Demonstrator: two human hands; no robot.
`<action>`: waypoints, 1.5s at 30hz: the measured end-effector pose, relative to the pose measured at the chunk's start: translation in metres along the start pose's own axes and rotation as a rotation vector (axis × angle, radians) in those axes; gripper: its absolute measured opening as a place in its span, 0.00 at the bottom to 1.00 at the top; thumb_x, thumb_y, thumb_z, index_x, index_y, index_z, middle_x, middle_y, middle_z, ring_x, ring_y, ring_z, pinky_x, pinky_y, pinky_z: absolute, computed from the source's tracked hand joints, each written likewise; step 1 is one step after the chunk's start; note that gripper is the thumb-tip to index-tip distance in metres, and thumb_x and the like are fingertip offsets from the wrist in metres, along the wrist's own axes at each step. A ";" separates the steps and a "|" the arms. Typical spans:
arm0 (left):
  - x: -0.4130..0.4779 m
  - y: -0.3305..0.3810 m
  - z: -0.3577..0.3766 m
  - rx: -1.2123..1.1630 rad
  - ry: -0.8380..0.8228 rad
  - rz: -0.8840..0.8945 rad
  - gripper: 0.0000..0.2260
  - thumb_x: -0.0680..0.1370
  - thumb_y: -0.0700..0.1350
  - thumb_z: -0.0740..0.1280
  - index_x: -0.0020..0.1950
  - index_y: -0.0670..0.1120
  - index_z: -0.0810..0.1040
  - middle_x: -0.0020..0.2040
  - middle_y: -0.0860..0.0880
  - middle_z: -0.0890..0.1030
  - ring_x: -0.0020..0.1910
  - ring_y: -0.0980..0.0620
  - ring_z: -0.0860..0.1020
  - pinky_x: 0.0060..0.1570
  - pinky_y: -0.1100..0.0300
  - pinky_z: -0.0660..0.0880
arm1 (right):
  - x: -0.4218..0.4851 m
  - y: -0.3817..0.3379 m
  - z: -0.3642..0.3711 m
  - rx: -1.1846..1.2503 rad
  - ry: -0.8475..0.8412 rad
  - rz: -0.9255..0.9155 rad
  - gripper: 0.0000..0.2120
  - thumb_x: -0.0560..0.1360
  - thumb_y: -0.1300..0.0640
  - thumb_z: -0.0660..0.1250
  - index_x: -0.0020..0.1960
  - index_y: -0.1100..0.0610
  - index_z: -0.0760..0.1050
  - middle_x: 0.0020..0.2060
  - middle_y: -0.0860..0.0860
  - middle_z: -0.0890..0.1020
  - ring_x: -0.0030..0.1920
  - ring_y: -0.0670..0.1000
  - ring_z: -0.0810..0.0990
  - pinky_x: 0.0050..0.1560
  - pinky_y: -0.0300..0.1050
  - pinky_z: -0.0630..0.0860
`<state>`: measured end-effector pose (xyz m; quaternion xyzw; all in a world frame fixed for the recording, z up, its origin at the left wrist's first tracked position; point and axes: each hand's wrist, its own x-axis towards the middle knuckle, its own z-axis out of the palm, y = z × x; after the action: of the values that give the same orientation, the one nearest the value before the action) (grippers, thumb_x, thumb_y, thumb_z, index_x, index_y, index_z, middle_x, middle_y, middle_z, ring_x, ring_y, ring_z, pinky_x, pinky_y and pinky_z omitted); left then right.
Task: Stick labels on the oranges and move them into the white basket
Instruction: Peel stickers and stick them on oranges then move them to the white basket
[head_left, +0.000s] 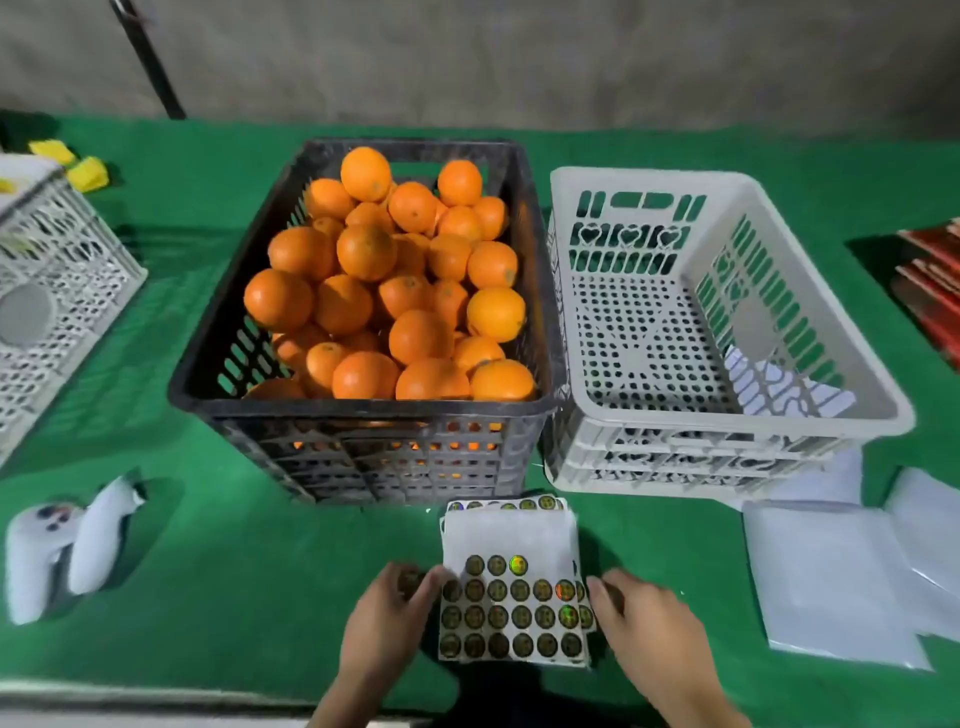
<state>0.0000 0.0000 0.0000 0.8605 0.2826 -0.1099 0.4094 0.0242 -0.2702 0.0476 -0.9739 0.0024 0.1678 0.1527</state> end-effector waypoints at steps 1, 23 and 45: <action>0.004 0.006 0.002 0.012 -0.074 -0.015 0.17 0.73 0.67 0.68 0.45 0.54 0.79 0.41 0.56 0.84 0.39 0.58 0.82 0.40 0.59 0.77 | 0.009 -0.006 0.001 0.046 0.061 -0.010 0.10 0.82 0.41 0.57 0.48 0.43 0.73 0.39 0.42 0.79 0.35 0.39 0.77 0.30 0.33 0.69; -0.038 0.122 -0.105 0.116 -0.560 0.540 0.12 0.81 0.44 0.59 0.53 0.63 0.73 0.55 0.63 0.80 0.50 0.62 0.79 0.54 0.62 0.75 | 0.008 -0.053 -0.059 0.246 0.333 -0.591 0.23 0.64 0.52 0.75 0.55 0.34 0.76 0.46 0.27 0.80 0.47 0.35 0.78 0.43 0.35 0.79; 0.152 0.293 -0.206 -0.363 -0.159 0.595 0.15 0.83 0.51 0.64 0.50 0.41 0.83 0.44 0.46 0.85 0.44 0.45 0.83 0.46 0.51 0.80 | 0.183 -0.225 -0.233 0.280 0.884 -0.463 0.17 0.77 0.47 0.68 0.63 0.51 0.76 0.58 0.50 0.76 0.61 0.54 0.71 0.61 0.53 0.67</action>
<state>0.2839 0.0702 0.2564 0.8072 0.0020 -0.0007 0.5902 0.2857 -0.1170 0.2628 -0.8971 -0.1266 -0.2996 0.2992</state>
